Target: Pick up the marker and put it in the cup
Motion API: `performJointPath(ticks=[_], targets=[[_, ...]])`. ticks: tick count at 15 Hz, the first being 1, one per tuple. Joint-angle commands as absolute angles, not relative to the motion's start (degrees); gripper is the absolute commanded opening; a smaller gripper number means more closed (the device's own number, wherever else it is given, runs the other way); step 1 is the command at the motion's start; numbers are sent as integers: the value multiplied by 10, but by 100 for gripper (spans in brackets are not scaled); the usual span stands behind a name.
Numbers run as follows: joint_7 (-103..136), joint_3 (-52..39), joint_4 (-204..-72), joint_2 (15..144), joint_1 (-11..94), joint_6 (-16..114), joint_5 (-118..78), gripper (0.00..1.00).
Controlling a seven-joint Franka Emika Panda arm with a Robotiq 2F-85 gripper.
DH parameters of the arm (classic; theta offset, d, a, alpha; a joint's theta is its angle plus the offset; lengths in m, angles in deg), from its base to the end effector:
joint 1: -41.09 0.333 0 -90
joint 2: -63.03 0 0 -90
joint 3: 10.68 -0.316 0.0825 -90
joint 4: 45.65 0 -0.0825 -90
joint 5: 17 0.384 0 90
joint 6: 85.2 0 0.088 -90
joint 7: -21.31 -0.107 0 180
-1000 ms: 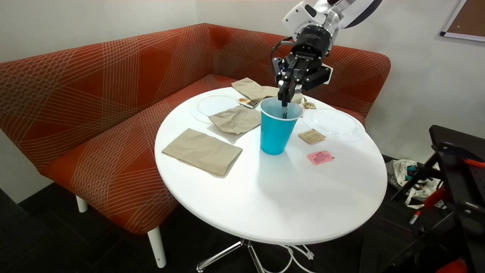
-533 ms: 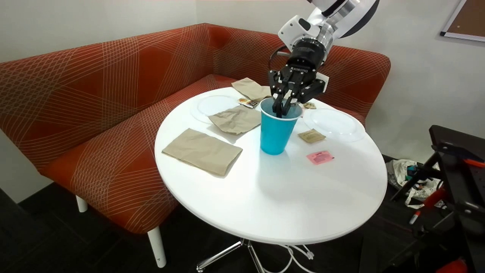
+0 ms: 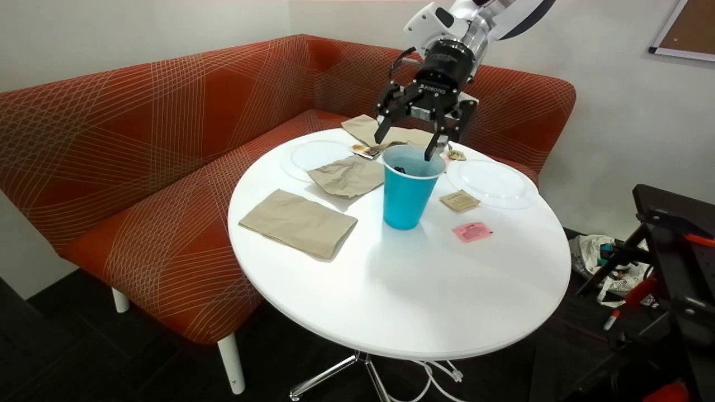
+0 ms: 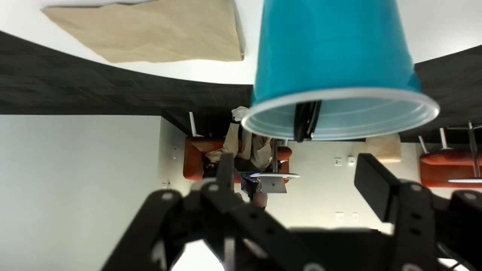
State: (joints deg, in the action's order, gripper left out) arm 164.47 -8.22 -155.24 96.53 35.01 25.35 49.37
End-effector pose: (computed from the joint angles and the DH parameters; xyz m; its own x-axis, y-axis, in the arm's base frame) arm 0.5922 -0.0241 0.1797 -0.0270 0.5271 0.8494 0.9991 -0.0125 0.0395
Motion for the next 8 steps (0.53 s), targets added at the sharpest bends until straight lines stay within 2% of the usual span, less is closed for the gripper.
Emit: performJointPath(ticks=[1, 8], targets=[[1668, -85, -1621, 874, 362, 294, 494, 100], [1659, -88, -1694, 740, 378, 290, 490, 100]])
